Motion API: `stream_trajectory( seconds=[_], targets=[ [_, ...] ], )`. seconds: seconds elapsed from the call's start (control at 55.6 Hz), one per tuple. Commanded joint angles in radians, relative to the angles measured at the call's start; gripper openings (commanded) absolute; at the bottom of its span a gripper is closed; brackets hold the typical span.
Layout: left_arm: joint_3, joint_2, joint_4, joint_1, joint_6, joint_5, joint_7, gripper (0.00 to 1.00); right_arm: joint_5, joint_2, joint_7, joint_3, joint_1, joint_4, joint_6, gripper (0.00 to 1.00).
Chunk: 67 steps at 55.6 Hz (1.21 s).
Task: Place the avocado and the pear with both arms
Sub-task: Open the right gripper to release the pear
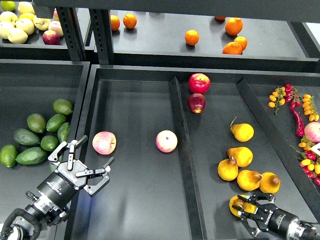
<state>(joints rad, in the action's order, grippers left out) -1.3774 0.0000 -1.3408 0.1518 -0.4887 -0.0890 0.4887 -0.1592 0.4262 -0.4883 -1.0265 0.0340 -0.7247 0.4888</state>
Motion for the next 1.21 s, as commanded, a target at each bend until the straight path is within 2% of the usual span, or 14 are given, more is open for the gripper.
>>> stream_trajectory(
  seconds=[0.0, 0.108, 0.234, 0.36, 0.576, 0.629, 0.647, 0.719, 0.791, 1.187],
  targets=[
    [0.001, 0.000, 0.000, 0.000, 0.000, 0.000, 0.000, 0.99, 0.001, -0.004, 0.000, 0.000, 0.000, 0.001, 0.000, 0.21],
    [0.001, 0.000, 0.000, 0.000, 0.000, 0.000, 0.000, 0.99, 0.001, -0.003, 0.000, 0.000, 0.000, 0.001, 0.000, 0.23],
    [0.006, 0.000, 0.000, 0.000, 0.000, 0.000, 0.000, 0.99, 0.001, -0.003, 0.000, 0.000, -0.002, 0.001, 0.000, 0.35],
    [0.008, 0.000, 0.000, 0.000, 0.000, 0.000, 0.000, 0.99, 0.003, -0.001, 0.000, 0.002, -0.003, 0.001, 0.000, 0.38],
    [0.012, 0.000, 0.000, 0.000, 0.000, 0.000, 0.000, 0.99, 0.001, 0.008, 0.000, 0.000, -0.003, -0.007, 0.000, 0.52],
    [0.014, 0.000, 0.000, 0.000, 0.000, 0.000, 0.000, 0.99, 0.001, 0.008, 0.000, 0.000, -0.003, -0.010, 0.000, 0.59],
    [0.015, 0.000, 0.000, 0.000, 0.000, 0.000, 0.000, 0.99, 0.001, 0.011, 0.000, 0.000, -0.003, -0.012, 0.000, 0.68],
    [0.017, 0.000, 0.000, 0.000, 0.000, 0.000, 0.000, 0.99, 0.000, 0.014, 0.000, 0.000, -0.006, -0.016, 0.000, 0.70],
    [0.017, 0.000, 0.000, 0.000, 0.000, 0.000, 0.000, 0.99, 0.000, 0.016, 0.000, 0.000, -0.009, -0.031, 0.000, 0.79],
    [0.017, 0.000, 0.000, 0.002, 0.000, 0.000, 0.000, 0.99, -0.043, 0.118, 0.000, -0.037, -0.011, -0.176, 0.000, 0.88]
  ],
)
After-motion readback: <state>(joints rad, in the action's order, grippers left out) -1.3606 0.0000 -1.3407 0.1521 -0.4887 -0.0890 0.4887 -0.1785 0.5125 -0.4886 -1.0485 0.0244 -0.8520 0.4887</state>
